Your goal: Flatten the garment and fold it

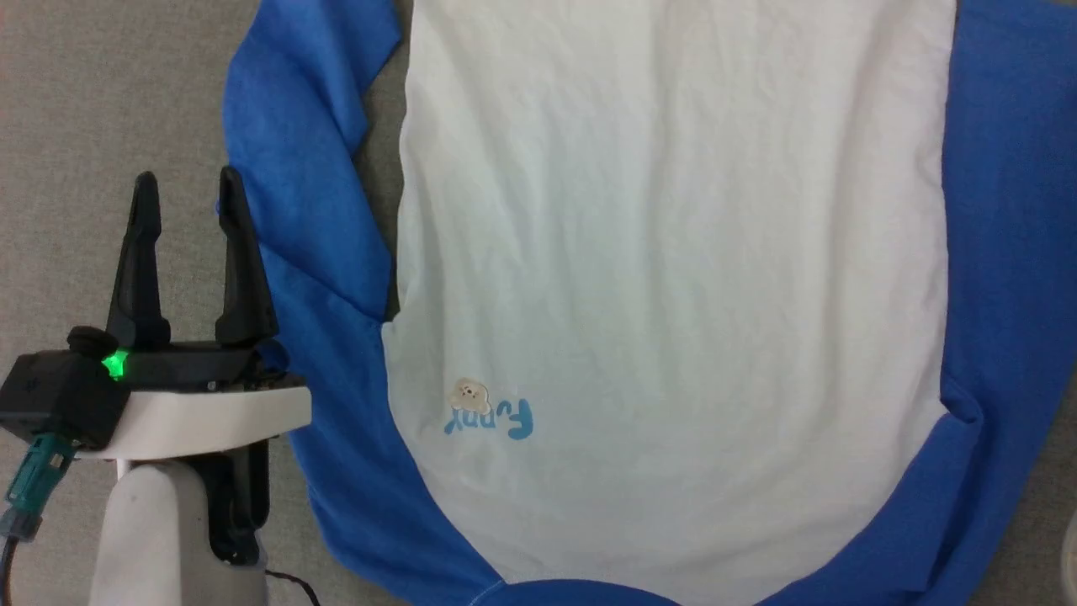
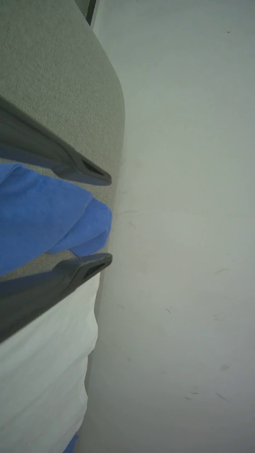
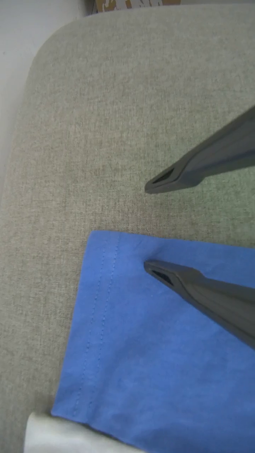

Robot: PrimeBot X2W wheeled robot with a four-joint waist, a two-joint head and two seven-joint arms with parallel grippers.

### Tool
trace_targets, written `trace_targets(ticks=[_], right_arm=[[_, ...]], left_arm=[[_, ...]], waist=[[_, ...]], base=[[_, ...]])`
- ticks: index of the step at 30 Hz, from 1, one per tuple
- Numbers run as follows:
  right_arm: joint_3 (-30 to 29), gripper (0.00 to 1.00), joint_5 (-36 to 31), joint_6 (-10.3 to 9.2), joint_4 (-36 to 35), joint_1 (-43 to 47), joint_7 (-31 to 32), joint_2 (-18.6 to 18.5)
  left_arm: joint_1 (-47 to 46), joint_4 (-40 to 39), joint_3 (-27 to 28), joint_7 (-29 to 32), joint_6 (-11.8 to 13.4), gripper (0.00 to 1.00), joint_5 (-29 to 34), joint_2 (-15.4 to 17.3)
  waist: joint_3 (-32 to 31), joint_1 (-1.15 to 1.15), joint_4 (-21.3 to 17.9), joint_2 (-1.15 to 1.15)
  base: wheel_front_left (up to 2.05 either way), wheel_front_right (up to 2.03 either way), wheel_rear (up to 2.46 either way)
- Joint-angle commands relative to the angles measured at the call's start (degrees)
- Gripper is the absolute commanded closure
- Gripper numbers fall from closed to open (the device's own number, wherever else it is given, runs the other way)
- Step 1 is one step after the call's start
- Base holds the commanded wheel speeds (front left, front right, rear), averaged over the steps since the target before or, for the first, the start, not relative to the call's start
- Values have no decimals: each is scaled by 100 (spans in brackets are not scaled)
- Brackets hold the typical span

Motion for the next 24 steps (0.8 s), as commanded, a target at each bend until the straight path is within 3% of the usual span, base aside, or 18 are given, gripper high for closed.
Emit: trace_targets(ticks=[1,5,6,7,8,17,24], right_arm=[[43,0,-98,-5,73,-83,14,-27],[68,0,-79,-5,245,-91,56,-27],[63,11,-75,-5,304,-76,94,-30],[50,67,-39,-5,360,-63,119,-18],[40,100,-10,-5,403,-48,134,-19],[-641,100,480,-5,241,198,-482,-157],[-1248,100,726,-5,-183,1074,-508,-618]], left_arm=[[-79,-31,83,-27,-76,0,72,-67],[-16,25,178,-27,-156,0,136,-149],[-5,52,194,-27,-173,0,147,-163],[7,78,211,-27,-188,0,161,-174],[20,107,223,-27,-201,0,166,-185],[198,291,367,-27,-248,0,208,-227],[539,350,517,-27,-241,0,255,-232]], waist=[[226,-1,97,0],[220,-1,86,0],[190,-1,79,0],[152,-1,67,0],[109,-1,57,0],[-716,-1,-116,0],[-1426,-1,-356,0]], base=[[0,0,0],[0,0,0],[0,0,0],[0,0,0],[0,0,0],[0,0,0],[0,0,0]])
